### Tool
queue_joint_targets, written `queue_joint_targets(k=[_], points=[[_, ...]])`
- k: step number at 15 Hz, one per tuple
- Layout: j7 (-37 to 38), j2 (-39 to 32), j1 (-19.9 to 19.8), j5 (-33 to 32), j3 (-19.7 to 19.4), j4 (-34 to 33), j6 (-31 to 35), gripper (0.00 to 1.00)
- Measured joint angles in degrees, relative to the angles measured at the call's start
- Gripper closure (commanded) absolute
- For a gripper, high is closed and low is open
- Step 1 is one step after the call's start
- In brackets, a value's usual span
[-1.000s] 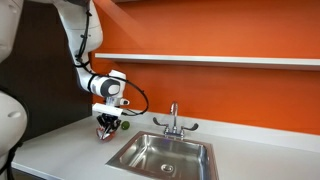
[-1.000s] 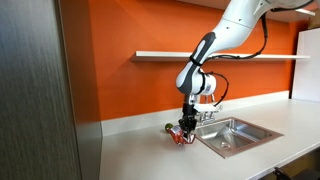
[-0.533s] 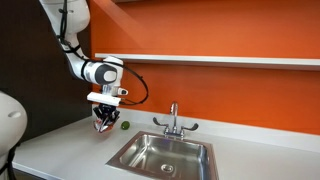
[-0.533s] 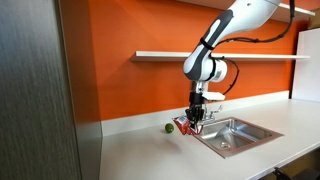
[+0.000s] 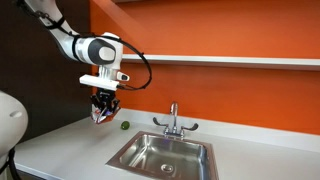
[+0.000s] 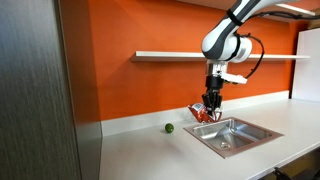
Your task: Pick up the pack of snacks and put it on the shelf
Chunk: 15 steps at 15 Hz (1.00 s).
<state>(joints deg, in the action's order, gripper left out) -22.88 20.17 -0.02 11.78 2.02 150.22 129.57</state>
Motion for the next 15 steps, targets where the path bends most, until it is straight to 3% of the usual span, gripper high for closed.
queue_joint_targets(k=[7,15], points=[[4.5,17.9,0.7,-5.4,-1.5,-0.7,-9.3,0.98],[7.5,24.2,2.1,-5.8,-1.5,-10.2,-11.0,0.98]])
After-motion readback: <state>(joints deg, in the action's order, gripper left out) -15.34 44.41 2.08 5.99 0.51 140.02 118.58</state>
